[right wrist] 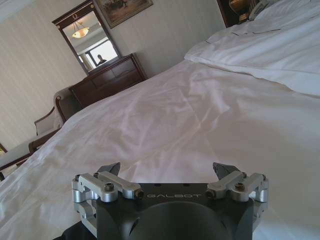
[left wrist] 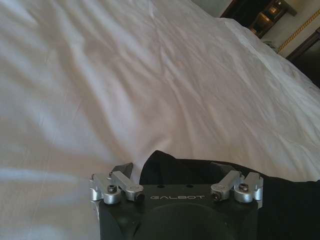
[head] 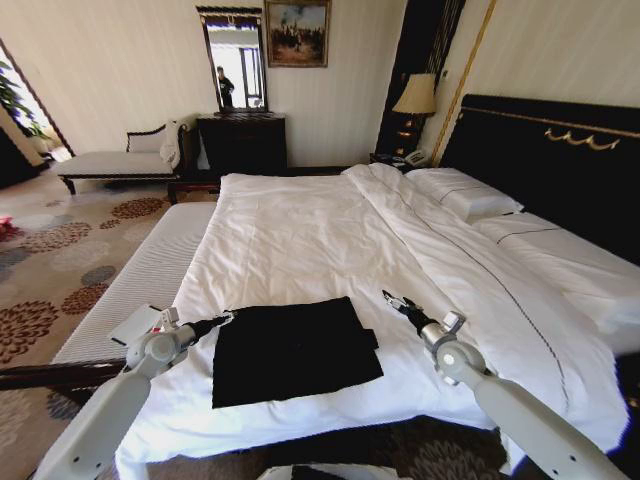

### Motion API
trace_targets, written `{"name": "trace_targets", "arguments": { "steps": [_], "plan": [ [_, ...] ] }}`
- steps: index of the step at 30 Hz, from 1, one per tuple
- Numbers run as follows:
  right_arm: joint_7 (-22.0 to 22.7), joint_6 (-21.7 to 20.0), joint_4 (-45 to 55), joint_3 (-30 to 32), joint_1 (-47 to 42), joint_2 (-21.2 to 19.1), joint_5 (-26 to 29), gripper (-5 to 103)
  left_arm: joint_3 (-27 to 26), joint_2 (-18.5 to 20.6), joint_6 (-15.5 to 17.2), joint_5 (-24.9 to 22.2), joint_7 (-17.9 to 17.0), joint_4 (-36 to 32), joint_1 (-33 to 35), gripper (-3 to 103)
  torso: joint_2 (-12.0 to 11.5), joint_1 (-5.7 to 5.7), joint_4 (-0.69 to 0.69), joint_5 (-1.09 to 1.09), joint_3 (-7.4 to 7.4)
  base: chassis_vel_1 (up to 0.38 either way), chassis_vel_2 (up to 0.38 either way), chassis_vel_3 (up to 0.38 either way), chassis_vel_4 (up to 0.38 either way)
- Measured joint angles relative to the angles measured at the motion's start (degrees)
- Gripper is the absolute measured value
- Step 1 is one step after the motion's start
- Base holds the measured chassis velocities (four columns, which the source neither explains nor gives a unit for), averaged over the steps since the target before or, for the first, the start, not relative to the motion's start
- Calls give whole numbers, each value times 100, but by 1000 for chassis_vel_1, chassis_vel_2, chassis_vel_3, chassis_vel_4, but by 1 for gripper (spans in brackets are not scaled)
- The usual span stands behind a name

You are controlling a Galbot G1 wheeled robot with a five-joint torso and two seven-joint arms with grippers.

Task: Fold the clothes on the bed.

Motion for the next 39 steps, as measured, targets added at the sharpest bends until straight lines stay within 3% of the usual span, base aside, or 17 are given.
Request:
{"name": "trace_targets", "arguments": {
  "steps": [1,4,6,10,12,16,17,21,24,31,39],
  "plan": [
    [0,0,0,0,0,0,0,100,0,0,0,0,0,0,0,90,0,0,0,0,0,0,0,0,0],
    [5,-19,-7,-42,57,32,36,100,-17,63,-12,-5,48,-94,74,74,0,0,0,0,0,0,0,0,0],
    [5,-27,-13,-64,80,38,51,100,-26,76,-13,-6,53,-116,99,74,0,0,0,0,0,0,0,0,0],
    [5,-118,-69,-244,270,77,170,100,-68,99,-5,-11,56,-194,200,51,0,0,0,0,0,0,0,0,0],
    [5,-146,-78,-280,310,83,206,100,-76,100,-3,-12,56,-205,212,51,0,0,0,0,0,0,0,0,0],
    [-49,-380,-110,-446,444,92,441,100,-123,111,1,-16,56,-249,257,29,0,0,0,-1,0,0,0,0,0],
    [-49,-380,-110,-446,444,92,441,100,-123,111,1,-16,56,-249,257,29,0,0,0,-1,0,0,0,0,0],
    [-268,-509,-176,-599,527,98,566,100,-173,124,-3,-18,53,-263,279,19,0,0,0,0,0,0,0,0,0],
    [-412,-713,-340,-798,697,165,663,100,-202,139,-18,-17,49,-274,299,4,0,0,-1,-1,0,0,0,0,0],
    [-313,-908,-615,-1234,1144,350,952,100,-252,196,-35,14,48,-335,363,1,0,0,0,-1,0,0,0,0,0],
    [-708,-1024,-1215,-1877,1866,577,816,100,-307,274,-40,42,39,-407,422,1,0,0,0,1,0,0,0,0,0]
  ]
}}
